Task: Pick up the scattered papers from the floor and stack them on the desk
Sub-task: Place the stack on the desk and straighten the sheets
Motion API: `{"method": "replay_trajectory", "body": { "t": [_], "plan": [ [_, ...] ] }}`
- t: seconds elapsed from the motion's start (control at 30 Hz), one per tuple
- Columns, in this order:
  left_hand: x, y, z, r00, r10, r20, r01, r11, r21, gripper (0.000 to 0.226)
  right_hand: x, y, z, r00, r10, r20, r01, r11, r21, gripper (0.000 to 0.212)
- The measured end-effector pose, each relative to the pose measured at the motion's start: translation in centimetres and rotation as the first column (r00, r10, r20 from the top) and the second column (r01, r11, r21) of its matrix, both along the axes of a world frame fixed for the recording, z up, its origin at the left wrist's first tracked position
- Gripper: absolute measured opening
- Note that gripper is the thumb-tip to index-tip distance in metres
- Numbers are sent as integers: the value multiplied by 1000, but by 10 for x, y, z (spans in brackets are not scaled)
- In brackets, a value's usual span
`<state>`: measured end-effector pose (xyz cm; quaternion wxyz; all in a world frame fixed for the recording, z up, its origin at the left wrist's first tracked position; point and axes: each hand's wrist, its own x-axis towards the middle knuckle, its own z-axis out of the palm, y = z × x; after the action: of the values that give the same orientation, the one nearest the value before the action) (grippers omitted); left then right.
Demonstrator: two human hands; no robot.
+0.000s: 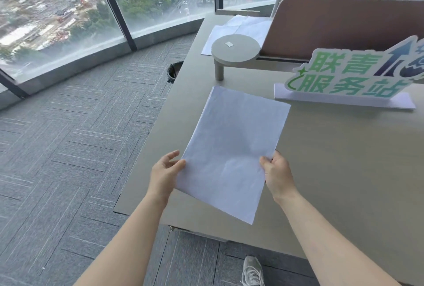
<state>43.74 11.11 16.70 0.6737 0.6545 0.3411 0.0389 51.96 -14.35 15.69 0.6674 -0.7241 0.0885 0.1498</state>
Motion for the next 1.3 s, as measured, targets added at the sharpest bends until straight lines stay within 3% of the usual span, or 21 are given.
{"method": "replay_trajectory", "body": {
  "t": [0.1,0.2,0.47,0.63,0.9,1.03,1.3],
  "plan": [
    [21,0,6,980,-197,-38,198,980,21,50,15,-1,2,997,75,-14,-75,997,8,21],
    [41,-9,9,966,-258,22,258,966,-12,48,30,-2,4,993,110,-39,-107,992,65,29],
    [62,-40,-1,981,-183,69,187,980,-64,31,61,-2,-4,996,33,-81,-27,997,72,10],
    [68,-46,-15,986,-168,21,169,983,-77,35,67,3,-9,999,34,-41,-33,999,30,18],
    [74,-19,-27,995,-98,23,99,994,-55,25,74,27,-19,989,69,-128,-78,995,-67,21],
    [78,9,-34,997,-79,-5,79,997,-17,18,76,48,-18,989,82,-127,-99,986,-133,6],
    [92,69,-48,994,-79,-76,85,993,81,18,87,99,-31,988,118,-98,-142,945,-295,23]
  ]
}}
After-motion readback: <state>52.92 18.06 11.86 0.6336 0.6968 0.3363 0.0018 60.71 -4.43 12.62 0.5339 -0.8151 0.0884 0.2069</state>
